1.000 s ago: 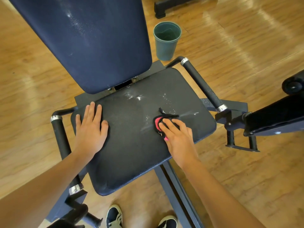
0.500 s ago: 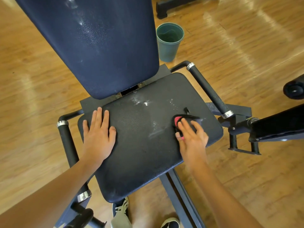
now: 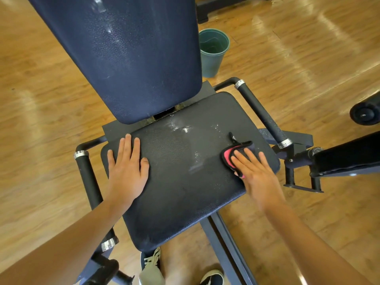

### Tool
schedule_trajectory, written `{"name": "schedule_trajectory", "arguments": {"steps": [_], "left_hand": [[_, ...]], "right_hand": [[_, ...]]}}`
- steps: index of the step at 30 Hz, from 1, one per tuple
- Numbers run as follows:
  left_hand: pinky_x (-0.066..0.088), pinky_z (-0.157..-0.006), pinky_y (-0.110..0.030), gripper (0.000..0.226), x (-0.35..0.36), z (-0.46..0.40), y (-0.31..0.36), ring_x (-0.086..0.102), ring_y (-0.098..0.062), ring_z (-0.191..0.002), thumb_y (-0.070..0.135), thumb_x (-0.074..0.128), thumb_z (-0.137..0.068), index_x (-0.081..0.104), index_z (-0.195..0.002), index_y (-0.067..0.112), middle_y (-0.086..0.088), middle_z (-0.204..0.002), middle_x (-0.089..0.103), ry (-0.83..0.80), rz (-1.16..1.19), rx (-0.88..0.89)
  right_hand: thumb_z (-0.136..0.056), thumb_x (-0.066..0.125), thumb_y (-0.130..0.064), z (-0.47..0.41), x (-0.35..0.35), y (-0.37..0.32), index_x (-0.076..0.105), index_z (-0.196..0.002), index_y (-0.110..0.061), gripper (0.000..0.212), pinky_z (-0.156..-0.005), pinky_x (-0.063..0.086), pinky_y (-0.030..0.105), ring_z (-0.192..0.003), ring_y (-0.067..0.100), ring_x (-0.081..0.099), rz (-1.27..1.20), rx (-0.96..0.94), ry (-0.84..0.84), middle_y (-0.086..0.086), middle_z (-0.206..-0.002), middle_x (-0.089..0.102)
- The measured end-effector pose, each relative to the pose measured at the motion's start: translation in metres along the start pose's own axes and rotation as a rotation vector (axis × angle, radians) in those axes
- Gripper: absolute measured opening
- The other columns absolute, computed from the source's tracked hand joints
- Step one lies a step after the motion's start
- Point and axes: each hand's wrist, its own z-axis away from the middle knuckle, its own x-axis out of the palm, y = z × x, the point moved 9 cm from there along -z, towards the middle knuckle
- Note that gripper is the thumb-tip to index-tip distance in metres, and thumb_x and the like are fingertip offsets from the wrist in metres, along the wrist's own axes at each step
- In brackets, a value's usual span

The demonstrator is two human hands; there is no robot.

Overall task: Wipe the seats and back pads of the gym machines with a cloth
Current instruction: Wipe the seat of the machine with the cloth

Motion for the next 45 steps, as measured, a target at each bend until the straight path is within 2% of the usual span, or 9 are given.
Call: {"name": "schedule_trajectory", "arguments": {"steps": [8,12,15,19,23,29,35,42,45], "left_hand": [[0.006,-0.126,-0.056,0.061,-0.001,0.0,0.001,0.002,-0.025,-0.159,0.036,0.03,-0.108,0.017,-0.164,0.013,-0.01,-0.172,0.007,-0.009,0.016,-0.002],[0.006,-0.127,-0.056,0.061,-0.001,0.0,0.001,0.002,-0.025,-0.159,0.035,0.031,-0.109,0.018,-0.164,0.014,-0.009,-0.172,0.007,-0.006,0.027,-0.004],[0.005,-0.127,-0.055,0.061,-0.001,0.0,0.001,0.001,-0.025,-0.159,0.036,0.03,-0.108,0.017,-0.164,0.014,-0.009,-0.172,0.007,-0.007,0.02,-0.006],[0.008,-0.126,-0.056,0.061,-0.003,0.0,0.003,0.005,-0.026,-0.159,0.034,0.031,-0.108,0.019,-0.163,0.012,-0.011,-0.172,0.009,-0.001,0.012,-0.003],[0.007,-0.126,-0.056,0.061,-0.002,0.0,0.002,0.004,-0.026,-0.159,0.035,0.029,-0.108,0.017,-0.164,0.012,-0.011,-0.172,0.008,-0.007,0.009,-0.004],[0.006,-0.127,-0.055,0.062,-0.001,0.0,0.002,0.002,-0.025,-0.159,0.037,0.028,-0.108,0.015,-0.164,0.013,-0.01,-0.172,0.006,-0.015,-0.003,-0.003],[0.004,-0.127,-0.054,0.062,-0.001,0.0,0.001,0.0,-0.025,-0.159,0.038,0.025,-0.108,0.012,-0.164,0.015,-0.009,-0.172,0.003,-0.022,-0.004,0.005],[0.008,-0.125,-0.059,0.06,-0.004,-0.002,0.008,0.0,-0.026,-0.159,0.032,0.031,-0.109,0.016,-0.164,0.012,-0.011,-0.172,0.006,-0.042,0.002,0.046],[0.016,-0.124,-0.061,0.059,-0.008,-0.003,0.037,0.007,-0.026,-0.158,0.034,0.032,-0.108,0.024,-0.161,0.011,-0.01,-0.171,0.014,-0.013,0.014,0.202]], "right_hand": [[-0.105,0.02,-0.036,0.006,0.02,-0.072,0.055,-0.137,-0.012,0.053,-0.12,0.012,0.036,-0.139,0.028,0.041,-0.224,0.197,-0.058,0.003,-0.142,0.055],[-0.092,0.037,-0.012,0.004,0.01,-0.049,0.051,-0.139,-0.009,0.05,-0.119,0.012,0.037,-0.139,0.028,0.04,-0.15,0.06,-0.044,0.004,-0.146,0.05],[-0.094,0.053,0.002,0.001,-0.013,0.014,0.051,-0.139,-0.004,0.045,-0.118,0.021,0.044,-0.142,0.034,0.034,-0.256,0.357,0.009,0.016,-0.146,0.048],[-0.099,0.054,-0.01,0.003,-0.019,0.009,0.05,-0.141,-0.01,0.041,-0.12,0.016,0.041,-0.142,0.014,0.015,-0.389,0.414,0.024,-0.002,-0.15,0.037],[-0.097,0.053,-0.019,-0.003,0.004,-0.043,0.056,-0.136,-0.01,0.039,-0.117,0.01,0.032,-0.144,0.028,0.033,-0.406,0.392,0.015,0.005,-0.146,0.05],[-0.091,0.048,-0.02,-0.011,0.011,-0.05,0.06,-0.132,-0.007,0.044,-0.113,0.027,0.046,-0.135,0.032,0.047,-0.23,0.203,-0.009,0.008,-0.138,0.058],[-0.1,0.051,-0.013,-0.005,-0.001,0.008,0.052,-0.139,-0.008,0.04,-0.122,0.015,0.041,-0.148,0.027,0.024,-0.318,0.529,0.052,0.008,-0.152,0.042],[-0.097,0.054,-0.017,-0.008,0.0,-0.062,0.059,-0.131,-0.015,0.035,-0.115,0.032,0.042,-0.137,0.026,0.043,-0.325,0.304,0.042,0.001,-0.138,0.055],[-0.102,0.049,-0.028,-0.001,-0.013,-0.031,0.055,-0.136,-0.028,0.035,-0.108,0.038,0.033,-0.134,0.014,0.046,-0.599,0.528,0.057,-0.004,-0.139,0.054]]}}
